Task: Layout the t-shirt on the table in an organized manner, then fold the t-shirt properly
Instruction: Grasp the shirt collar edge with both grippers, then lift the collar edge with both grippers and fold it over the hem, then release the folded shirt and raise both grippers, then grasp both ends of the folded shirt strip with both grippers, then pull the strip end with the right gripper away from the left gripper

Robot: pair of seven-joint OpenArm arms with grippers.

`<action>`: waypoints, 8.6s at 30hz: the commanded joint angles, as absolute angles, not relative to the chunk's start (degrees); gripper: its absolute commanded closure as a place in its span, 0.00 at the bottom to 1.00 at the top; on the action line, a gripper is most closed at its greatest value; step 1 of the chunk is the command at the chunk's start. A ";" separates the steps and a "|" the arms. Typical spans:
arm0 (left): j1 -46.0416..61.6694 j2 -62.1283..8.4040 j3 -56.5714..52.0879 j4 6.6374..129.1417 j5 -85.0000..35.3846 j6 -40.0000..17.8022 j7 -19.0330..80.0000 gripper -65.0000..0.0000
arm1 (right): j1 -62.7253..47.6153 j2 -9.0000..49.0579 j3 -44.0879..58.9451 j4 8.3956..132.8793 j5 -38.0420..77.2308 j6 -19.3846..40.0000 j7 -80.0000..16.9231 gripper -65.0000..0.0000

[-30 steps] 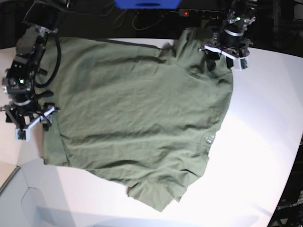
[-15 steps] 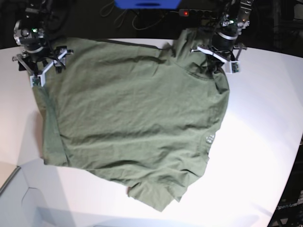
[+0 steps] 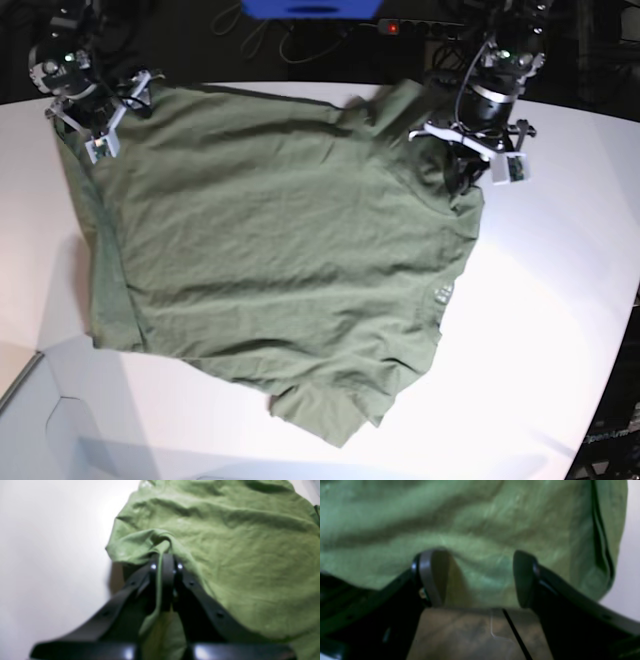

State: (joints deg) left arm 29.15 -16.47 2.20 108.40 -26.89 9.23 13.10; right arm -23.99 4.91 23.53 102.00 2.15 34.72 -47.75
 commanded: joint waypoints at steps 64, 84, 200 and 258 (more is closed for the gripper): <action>-39.08 -31.08 6.99 108.00 -37.41 9.36 10.68 1.00 | 47.52 4.97 20.53 116.53 -0.84 35.12 -50.07 1.00; -49.89 -12.88 6.90 55.08 -36.88 8.84 10.59 0.99 | 49.01 4.53 20.79 81.10 -7.87 34.95 -37.14 1.00; 1.80 -14.73 -21.85 101.67 -36.44 8.84 29.76 1.00 | 9.80 -3.47 15.43 76.53 -7.69 40.00 -35.82 0.20; -4.44 -15.16 -22.02 85.85 -36.44 8.84 29.58 1.00 | 29.41 -1.45 14.64 66.07 -14.99 40.00 -30.46 0.35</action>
